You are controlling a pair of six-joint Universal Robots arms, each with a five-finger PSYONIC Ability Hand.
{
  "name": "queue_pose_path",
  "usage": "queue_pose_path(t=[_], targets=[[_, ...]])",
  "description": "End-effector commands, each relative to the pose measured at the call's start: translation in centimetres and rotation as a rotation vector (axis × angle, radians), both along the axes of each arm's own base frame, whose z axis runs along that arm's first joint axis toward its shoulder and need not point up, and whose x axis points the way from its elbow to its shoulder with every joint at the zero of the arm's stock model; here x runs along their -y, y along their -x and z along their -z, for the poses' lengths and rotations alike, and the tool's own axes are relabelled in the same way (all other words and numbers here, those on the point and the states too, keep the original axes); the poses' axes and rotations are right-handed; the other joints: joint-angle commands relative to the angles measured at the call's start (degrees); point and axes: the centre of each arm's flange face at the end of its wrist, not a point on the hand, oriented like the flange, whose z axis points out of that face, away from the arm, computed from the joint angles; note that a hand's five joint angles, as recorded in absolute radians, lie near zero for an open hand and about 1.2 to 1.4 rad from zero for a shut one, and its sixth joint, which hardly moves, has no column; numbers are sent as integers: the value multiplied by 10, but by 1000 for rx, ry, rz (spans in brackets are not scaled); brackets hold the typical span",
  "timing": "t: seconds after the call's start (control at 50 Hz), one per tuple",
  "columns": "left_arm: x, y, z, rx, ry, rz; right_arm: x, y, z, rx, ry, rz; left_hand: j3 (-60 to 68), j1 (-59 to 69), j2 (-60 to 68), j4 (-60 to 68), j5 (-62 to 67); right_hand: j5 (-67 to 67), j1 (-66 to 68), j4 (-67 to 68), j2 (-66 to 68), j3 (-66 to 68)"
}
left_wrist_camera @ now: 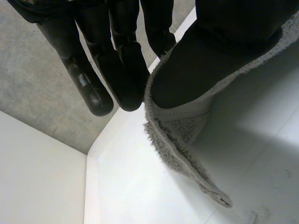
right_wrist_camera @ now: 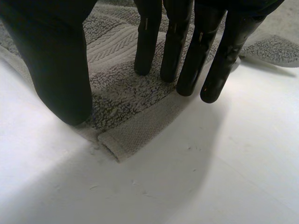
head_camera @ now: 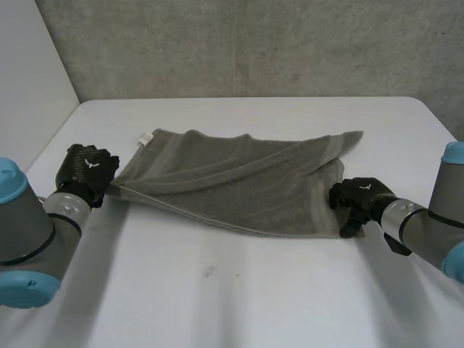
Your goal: Fold the towel.
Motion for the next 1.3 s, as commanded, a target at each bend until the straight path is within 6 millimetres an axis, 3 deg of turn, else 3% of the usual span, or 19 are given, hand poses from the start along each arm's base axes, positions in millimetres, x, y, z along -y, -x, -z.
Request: queue_pose_path(t=[0.02,0.12,0.22,0.32,0.5,0.66,0.72,0.76,0.78,0.82,0.88,0.98,1.14,1.26,1.3], targets=[[0,0,1,0,-2,0,3,0,2,-19,14,-11,103,114,102,102,105,96,134,80,81,78],[0,0,1,0,-2,0,5,-1,4,-25,16,-14,103,114,102,102,105,121,159,106,106,103],[0,0,1,0,-2,0,9,-2,1,-21,32,-17,103,114,102,102,105,310,349,295,296,293],[-1,0,1,1,-3,2,12,-4,-2,-22,49,-12,103,114,102,102,105,385,423,370,370,367],[-1,1,1,1,-6,3,10,-9,-6,-28,63,-25,103,114,102,102,105,440,478,425,425,422],[-15,5,6,21,-47,23,0,-8,-32,-92,115,-68,103,114,102,102,105,440,478,425,425,422],[-33,9,9,46,-113,50,-17,-3,-43,-194,86,-126,103,114,102,102,105,440,478,425,425,422],[-52,11,1,56,-169,70,-40,6,-50,-316,11,-201,103,114,102,102,105,440,478,425,425,422],[-53,11,1,56,-169,70,-40,6,-50,-317,10,-201,103,114,102,102,105,440,478,425,425,422],[-61,10,-3,56,-198,78,-63,20,-55,-436,-84,-257,103,114,102,102,105,440,478,425,425,422],[-78,8,-8,69,-247,88,-72,29,-59,-483,-126,-267,103,114,102,102,105,440,478,425,425,422],[-108,5,-23,95,-287,117,-91,59,-82,-620,-135,-243,103,114,102,102,105,440,478,425,425,422],[-128,0,-29,116,-364,128,-90,83,-94,-703,-95,-210,103,114,102,102,105,440,478,425,425,422],[-129,7,-30,112,-362,171,-89,81,-93,-687,-83,-219,103,114,102,102,105,440,478,425,425,422],[-118,12,-31,101,-336,183,-80,79,-86,-660,-78,-225,103,114,102,102,105,440,478,425,425,422]])
